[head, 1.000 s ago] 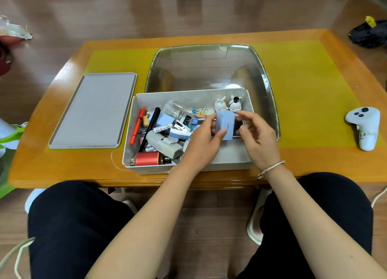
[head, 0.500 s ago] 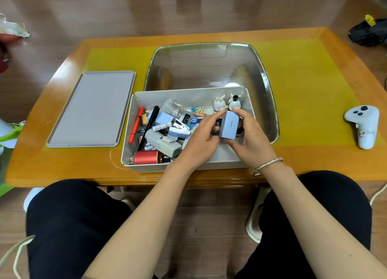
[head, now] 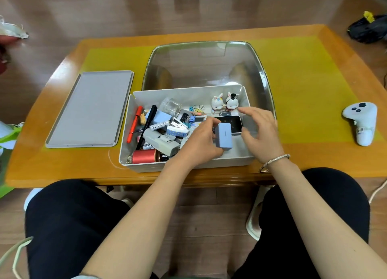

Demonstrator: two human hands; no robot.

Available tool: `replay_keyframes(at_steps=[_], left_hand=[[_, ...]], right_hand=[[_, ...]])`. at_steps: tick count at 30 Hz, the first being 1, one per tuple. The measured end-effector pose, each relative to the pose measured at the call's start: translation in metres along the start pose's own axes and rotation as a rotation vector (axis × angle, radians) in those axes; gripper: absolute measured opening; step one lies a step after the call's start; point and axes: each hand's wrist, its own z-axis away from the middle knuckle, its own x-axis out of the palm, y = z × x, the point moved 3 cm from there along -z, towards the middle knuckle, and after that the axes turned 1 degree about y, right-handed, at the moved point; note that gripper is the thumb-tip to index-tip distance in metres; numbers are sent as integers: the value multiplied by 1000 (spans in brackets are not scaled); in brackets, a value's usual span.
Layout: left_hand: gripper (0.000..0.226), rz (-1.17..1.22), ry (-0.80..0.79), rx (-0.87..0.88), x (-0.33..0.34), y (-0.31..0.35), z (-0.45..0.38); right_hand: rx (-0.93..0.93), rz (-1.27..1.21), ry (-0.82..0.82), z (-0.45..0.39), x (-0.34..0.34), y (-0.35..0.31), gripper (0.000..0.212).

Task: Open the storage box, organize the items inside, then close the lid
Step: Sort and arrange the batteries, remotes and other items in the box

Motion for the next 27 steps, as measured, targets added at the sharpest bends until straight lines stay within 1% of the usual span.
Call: replay_keyframes(at_steps=[2,4,9,12,14,15,18,19,22,24,27], left_hand=[[60,-52,-55,23,2,0,-3],[57,-89,-99,37,3,2,-8],[52,-176,-242,40,14,7,-21],[63,-208,-338,-1,20,6,-24],[70,-188,-351,-21,19,7,-23],[69,-173,-344,-31,17,8,-21],[51,-187,-309,-36,11,11,-13],[49,-183,-311,-38,11,12,-9],[62,-205,-401,-45,17,16,3],[71,-331,-446,-29,22,17,8],[78,-508,-439,51,26,21,6]], right_hand=[[81,25,49,3,2,6,48],[136,8,45,5,6,10,46],[148,-10,36,3,10,12,44],[137,-33,36,4,10,12,41],[133,-86,41,4,7,12,37],[129,-117,41,3,6,12,37],[110,-184,24,1,2,13,39],[112,-194,10,0,1,14,40],[123,-197,-13,-1,1,16,41],[129,-195,-4,-1,2,16,40],[138,-181,8,-1,4,18,39]])
